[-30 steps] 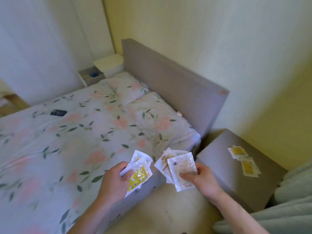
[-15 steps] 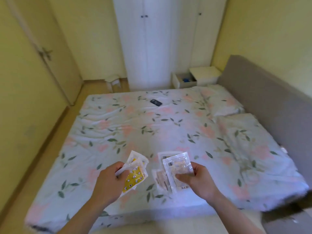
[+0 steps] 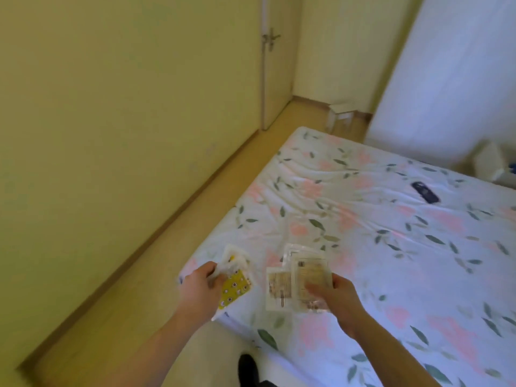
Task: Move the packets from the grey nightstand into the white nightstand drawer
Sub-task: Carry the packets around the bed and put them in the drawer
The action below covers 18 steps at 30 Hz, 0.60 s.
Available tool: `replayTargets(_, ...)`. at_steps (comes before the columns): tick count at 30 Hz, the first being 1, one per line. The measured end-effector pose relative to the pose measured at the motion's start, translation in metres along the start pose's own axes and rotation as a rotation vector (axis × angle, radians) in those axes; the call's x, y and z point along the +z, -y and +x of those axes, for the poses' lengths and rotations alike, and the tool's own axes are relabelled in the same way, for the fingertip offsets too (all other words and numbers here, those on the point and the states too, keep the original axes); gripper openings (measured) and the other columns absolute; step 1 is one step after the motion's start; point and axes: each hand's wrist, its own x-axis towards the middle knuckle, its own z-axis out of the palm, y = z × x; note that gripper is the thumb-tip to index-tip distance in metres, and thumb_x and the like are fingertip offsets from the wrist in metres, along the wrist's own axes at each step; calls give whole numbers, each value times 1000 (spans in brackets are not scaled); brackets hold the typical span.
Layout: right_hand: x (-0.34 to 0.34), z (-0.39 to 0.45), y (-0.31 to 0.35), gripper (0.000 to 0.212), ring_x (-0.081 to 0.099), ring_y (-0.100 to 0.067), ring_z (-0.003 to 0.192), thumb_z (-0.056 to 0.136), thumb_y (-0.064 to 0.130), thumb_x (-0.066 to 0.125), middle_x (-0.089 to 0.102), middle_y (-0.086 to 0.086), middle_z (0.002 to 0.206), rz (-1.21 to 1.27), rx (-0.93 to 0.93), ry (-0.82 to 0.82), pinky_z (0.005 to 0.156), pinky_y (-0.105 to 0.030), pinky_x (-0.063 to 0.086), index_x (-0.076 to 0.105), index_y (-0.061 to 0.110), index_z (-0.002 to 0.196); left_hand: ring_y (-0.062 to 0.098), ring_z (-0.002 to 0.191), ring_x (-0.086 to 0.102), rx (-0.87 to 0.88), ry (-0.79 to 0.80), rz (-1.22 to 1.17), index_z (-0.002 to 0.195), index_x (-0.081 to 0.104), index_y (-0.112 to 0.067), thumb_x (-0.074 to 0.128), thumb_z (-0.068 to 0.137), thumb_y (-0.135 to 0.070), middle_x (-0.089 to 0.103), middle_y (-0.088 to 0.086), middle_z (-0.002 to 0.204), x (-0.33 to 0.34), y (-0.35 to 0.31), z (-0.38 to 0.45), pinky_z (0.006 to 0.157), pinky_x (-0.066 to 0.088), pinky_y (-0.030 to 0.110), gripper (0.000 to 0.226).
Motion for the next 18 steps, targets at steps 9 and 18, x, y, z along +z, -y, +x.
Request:
replayTargets(9,172,125,116,30,76,-27,100,87,7,77,79,-6,108,44,-52,259,90,-52,61,75,13,116,21,59,59,-151,-159,-124,82,67,-24,62,95,-23,69,3,70,-134,38,107,53,41,31,14)
replayTargets(18,306,216,190,30,77,-26,99,86,6,78,80,-4,106,51,-81,210,94,-52,59,74,13,115,14,77,72,-124,-157,-268,94,71,-29,64,97,-23,76,-7,86,-243,76,250,62,52,26,10)
